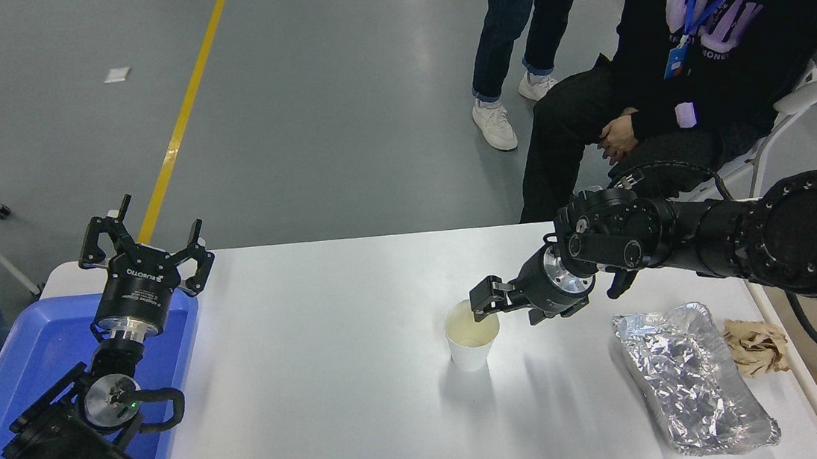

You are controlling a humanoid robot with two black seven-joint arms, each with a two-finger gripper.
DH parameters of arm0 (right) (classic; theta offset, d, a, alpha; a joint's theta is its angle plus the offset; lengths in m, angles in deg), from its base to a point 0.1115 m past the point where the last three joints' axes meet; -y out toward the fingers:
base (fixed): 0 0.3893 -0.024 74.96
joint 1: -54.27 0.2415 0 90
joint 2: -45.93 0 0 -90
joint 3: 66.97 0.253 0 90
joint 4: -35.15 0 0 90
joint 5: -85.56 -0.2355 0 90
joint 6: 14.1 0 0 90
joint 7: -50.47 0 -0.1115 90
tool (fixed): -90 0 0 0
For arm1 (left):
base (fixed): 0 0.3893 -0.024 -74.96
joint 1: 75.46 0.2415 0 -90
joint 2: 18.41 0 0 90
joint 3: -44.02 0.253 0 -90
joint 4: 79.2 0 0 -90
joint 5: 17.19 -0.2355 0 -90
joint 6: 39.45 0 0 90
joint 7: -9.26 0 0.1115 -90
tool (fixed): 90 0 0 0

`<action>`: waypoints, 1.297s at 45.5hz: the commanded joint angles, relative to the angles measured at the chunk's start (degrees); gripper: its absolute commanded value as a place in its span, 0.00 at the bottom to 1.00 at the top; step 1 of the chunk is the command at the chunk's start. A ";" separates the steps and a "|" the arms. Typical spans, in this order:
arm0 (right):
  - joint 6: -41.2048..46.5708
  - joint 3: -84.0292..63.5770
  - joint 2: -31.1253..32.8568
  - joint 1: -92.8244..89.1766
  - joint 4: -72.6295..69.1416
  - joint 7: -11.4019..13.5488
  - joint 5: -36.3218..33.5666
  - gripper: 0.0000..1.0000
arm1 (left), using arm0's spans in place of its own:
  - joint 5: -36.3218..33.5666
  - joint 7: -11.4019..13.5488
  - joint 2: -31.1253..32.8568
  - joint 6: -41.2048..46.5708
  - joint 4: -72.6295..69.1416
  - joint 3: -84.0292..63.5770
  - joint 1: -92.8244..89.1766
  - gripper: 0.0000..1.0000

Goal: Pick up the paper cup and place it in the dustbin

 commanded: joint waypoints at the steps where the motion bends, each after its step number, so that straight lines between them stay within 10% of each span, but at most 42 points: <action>1: -0.18 0.81 0.00 -0.21 -0.35 -0.07 -0.01 0.92 | 0.00 0.00 0.00 0.00 -0.04 0.00 0.00 0.98; 37: 0.79 2.40 0.00 -1.18 -2.37 -0.07 0.17 0.06 | 0.00 0.00 0.00 0.00 -0.04 0.00 0.00 0.98; 59: 3.86 2.31 0.00 -0.30 -3.34 -0.16 -0.01 0.00 | -0.09 0.00 0.00 0.00 -0.04 0.00 0.00 0.98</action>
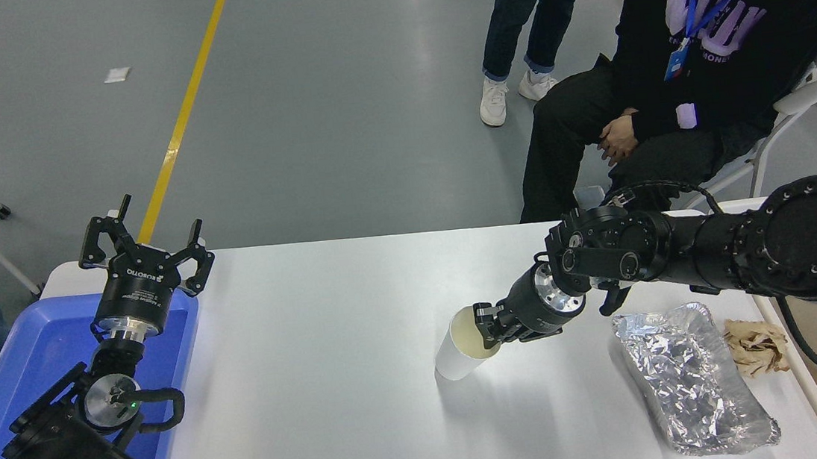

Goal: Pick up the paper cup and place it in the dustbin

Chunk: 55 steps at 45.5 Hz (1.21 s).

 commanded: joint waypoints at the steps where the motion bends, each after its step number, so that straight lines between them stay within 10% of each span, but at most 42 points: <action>1: 1.53 0.06 0.00 0.40 -0.43 -0.04 -0.15 0.00 | -0.09 0.00 0.00 0.00 -0.05 0.00 0.00 0.98; 55: 7.42 -16.55 6.50 28.07 -21.42 -0.48 -9.73 0.00 | -0.09 -0.09 0.00 0.00 0.04 0.00 0.00 0.98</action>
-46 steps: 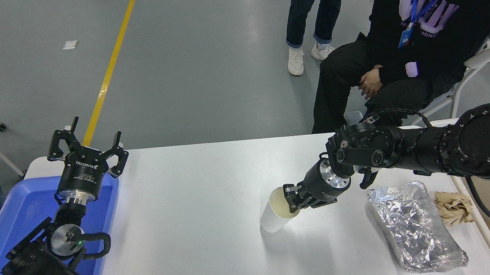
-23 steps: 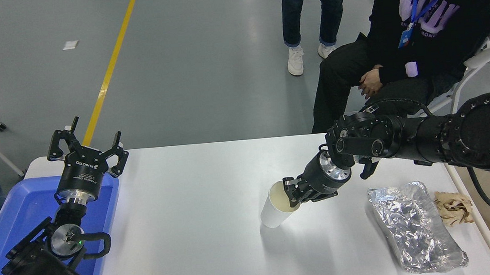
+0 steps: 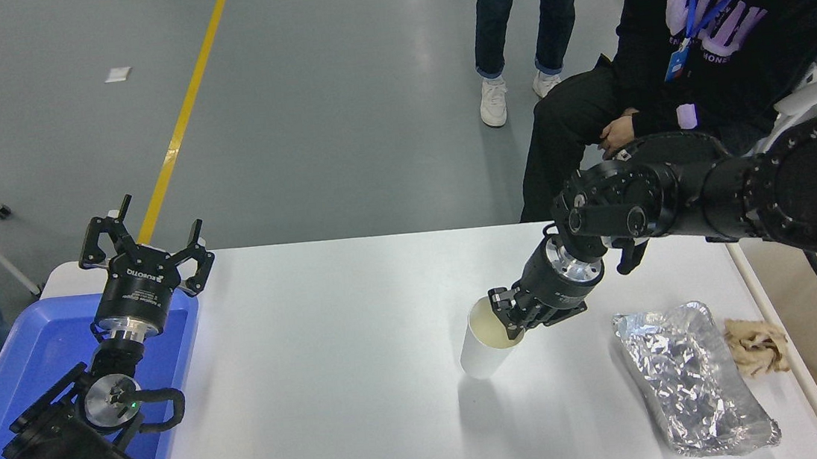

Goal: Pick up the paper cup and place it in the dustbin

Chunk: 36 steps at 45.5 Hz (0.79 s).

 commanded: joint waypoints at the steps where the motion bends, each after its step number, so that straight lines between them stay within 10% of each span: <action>1: 1.81 -2.85 4.93 11.11 -9.92 -0.22 -2.40 0.00 | 0.06 0.00 0.00 0.08 0.03 0.05 0.00 0.98; 36: 7.08 -16.55 15.04 44.69 -22.76 -0.22 -5.30 0.00 | 0.07 0.00 -0.18 0.08 -0.05 -0.04 0.00 0.98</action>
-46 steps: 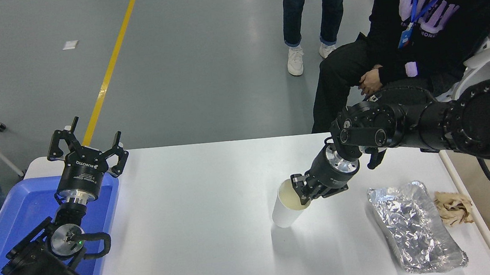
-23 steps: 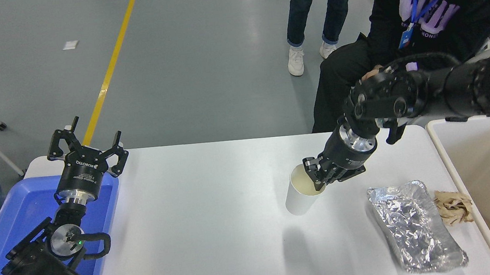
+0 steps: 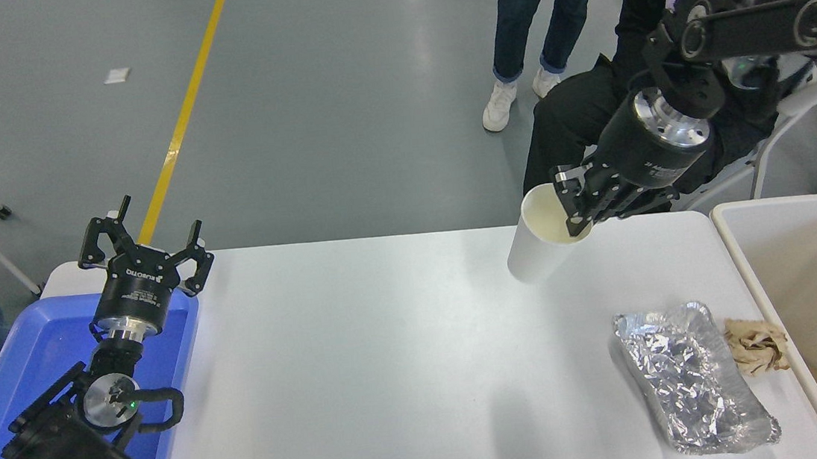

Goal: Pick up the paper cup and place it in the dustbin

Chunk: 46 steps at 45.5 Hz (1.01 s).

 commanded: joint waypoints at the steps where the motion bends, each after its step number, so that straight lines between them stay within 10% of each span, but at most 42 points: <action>1: 0.25 -5.99 1.27 8.61 -2.49 0.01 -1.82 0.00 | 0.00 0.00 -0.02 0.01 -0.01 -0.01 -0.01 0.98; 26: 0.25 -13.28 1.71 12.49 -5.22 0.10 -2.08 0.00 | 0.09 0.00 -0.02 0.10 -0.01 -0.01 -0.01 0.98; 46: 0.17 -27.44 27.89 0.46 1.63 0.37 0.81 0.00 | 0.18 0.00 -0.02 0.19 -0.10 -0.10 -0.01 0.98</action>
